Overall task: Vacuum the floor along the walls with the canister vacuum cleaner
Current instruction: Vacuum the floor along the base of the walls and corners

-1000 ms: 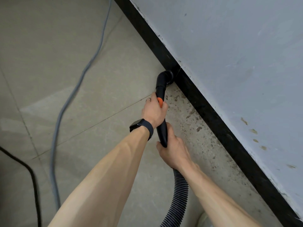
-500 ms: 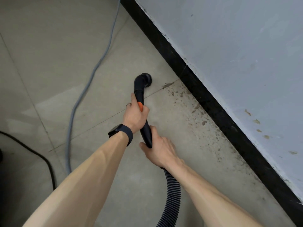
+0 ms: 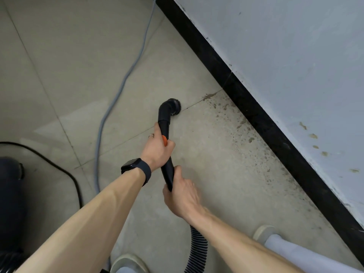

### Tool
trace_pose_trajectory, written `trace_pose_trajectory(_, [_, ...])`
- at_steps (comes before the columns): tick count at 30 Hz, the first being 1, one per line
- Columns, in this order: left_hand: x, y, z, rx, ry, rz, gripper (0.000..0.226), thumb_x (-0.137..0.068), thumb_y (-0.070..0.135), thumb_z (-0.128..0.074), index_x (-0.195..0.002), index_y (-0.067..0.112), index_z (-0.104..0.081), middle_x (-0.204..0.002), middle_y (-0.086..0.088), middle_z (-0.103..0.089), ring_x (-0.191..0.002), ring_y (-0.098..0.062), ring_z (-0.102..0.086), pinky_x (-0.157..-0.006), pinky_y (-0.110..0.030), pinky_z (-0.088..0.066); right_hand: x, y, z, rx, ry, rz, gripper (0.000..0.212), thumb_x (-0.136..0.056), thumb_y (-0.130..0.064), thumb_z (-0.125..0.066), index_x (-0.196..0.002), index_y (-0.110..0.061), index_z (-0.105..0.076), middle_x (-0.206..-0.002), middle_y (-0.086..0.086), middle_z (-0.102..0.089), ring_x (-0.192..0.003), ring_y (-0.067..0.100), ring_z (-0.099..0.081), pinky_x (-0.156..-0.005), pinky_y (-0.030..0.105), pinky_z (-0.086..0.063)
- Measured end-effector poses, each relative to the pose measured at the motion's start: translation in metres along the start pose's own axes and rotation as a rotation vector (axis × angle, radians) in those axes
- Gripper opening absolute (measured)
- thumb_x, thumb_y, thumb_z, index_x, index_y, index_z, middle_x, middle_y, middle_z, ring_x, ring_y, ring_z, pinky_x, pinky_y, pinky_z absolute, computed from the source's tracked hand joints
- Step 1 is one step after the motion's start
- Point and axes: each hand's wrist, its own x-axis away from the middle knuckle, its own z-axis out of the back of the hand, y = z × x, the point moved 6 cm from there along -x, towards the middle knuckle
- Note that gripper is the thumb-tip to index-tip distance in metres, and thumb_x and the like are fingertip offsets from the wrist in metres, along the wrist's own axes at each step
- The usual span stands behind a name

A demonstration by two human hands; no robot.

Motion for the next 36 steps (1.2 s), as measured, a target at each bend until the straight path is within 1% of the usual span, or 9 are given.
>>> trace_pose_trajectory(2, [0.004,0.002,-0.003,-0.011,-0.008,0.006,0.074,-0.092,0.023,-0.05,-0.154,0.014,-0.011,-0.102,-0.017,-0.051,-0.084,-0.031,-0.055,-0.074,-0.036,-0.047,0.002,0.003,0.0,0.003,-0.006,-0.01,0.027,-0.097,-0.024,-0.052,-0.113,-0.017,-0.032,-0.082,0.005,-0.059,-0.078,0.036,-0.065,-0.06,0.037,-0.042])
trace_pose_trajectory(5, [0.005,0.01,-0.007,-0.014,-0.007,-0.001,0.074,-0.092,0.024,-0.05,-0.154,0.012,-0.012,-0.101,-0.019,-0.052,-0.084,-0.033,-0.056,-0.076,-0.041,-0.051,0.002,0.009,0.005,0.003,0.003,-0.03,0.028,-0.096,-0.023,-0.052,-0.109,-0.02,-0.028,-0.082,0.007,-0.062,-0.074,0.036,-0.062,-0.061,0.038,-0.044])
trace_pose_trajectory(10, [0.0,0.026,-0.021,-0.042,-0.051,-0.019,0.074,-0.091,0.03,-0.049,-0.153,0.018,-0.012,-0.102,-0.017,-0.051,-0.082,-0.033,-0.057,-0.079,-0.046,-0.054,0.003,0.02,0.017,-0.002,0.033,-0.068,0.029,-0.094,-0.022,-0.053,-0.106,-0.02,-0.027,-0.077,0.004,-0.058,-0.067,0.031,-0.053,-0.058,0.037,-0.042])
trace_pose_trajectory(15, [-0.006,0.037,-0.031,-0.047,-0.062,-0.036,0.078,-0.095,0.028,-0.048,-0.157,0.015,-0.003,-0.105,-0.018,-0.051,-0.083,-0.031,-0.056,-0.072,-0.036,-0.048,-0.001,0.03,0.026,-0.005,0.048,-0.102,0.029,-0.092,-0.022,-0.053,-0.104,-0.021,-0.026,-0.074,0.002,-0.054,-0.068,0.033,-0.053,-0.059,0.037,-0.04])
trace_pose_trajectory(19, [-0.01,0.045,-0.037,-0.018,-0.057,-0.036,0.076,-0.094,0.025,-0.049,-0.156,0.014,-0.006,-0.105,-0.019,-0.051,-0.084,-0.033,-0.056,-0.075,-0.038,-0.05,-0.007,0.037,0.032,-0.004,0.049,-0.121,0.03,-0.092,-0.022,-0.054,-0.105,-0.022,-0.026,-0.073,0.001,-0.052,-0.07,0.035,-0.052,-0.061,0.038,-0.04])
trace_pose_trajectory(24, [-0.019,0.056,-0.047,-0.008,-0.053,-0.054,0.072,-0.094,0.026,-0.049,-0.154,0.014,-0.011,-0.103,-0.019,-0.052,-0.079,-0.032,-0.055,-0.066,-0.033,-0.042,-0.014,0.048,0.042,-0.001,0.063,-0.14,0.03,-0.092,-0.024,-0.054,-0.106,-0.022,-0.027,-0.078,0.005,-0.058,-0.071,0.036,-0.053,-0.061,0.039,-0.041])
trace_pose_trajectory(30, [-0.033,0.072,-0.06,0.0,-0.065,-0.066,0.071,-0.092,0.027,-0.05,-0.151,0.016,-0.014,-0.101,-0.019,-0.053,-0.078,-0.034,-0.057,-0.071,-0.041,-0.053,-0.023,0.061,0.057,0.004,0.076,-0.143,0.03,-0.092,-0.025,-0.054,-0.104,-0.022,-0.027,-0.073,0.003,-0.052,-0.069,0.036,-0.051,-0.059,0.038,-0.037])
trace_pose_trajectory(34, [-0.041,0.083,-0.067,-0.001,-0.067,-0.061,0.074,-0.092,0.029,-0.05,-0.154,0.018,-0.01,-0.1,-0.015,-0.05,-0.079,-0.032,-0.057,-0.071,-0.039,-0.051,-0.031,0.07,0.068,0.006,0.08,-0.156,0.029,-0.092,-0.025,-0.054,-0.104,-0.021,-0.028,-0.073,0.003,-0.053,-0.069,0.036,-0.053,-0.059,0.038,-0.039])
trace_pose_trajectory(36, [-0.046,0.087,-0.071,0.019,-0.066,-0.06,0.072,-0.092,0.029,-0.05,-0.153,0.019,-0.012,-0.099,-0.014,-0.05,-0.077,-0.03,-0.056,-0.068,-0.038,-0.05,-0.034,0.074,0.072,0.007,0.078,-0.16,0.028,-0.092,-0.025,-0.054,-0.104,-0.022,-0.028,-0.075,0.004,-0.055,-0.07,0.037,-0.056,-0.059,0.038,-0.04])
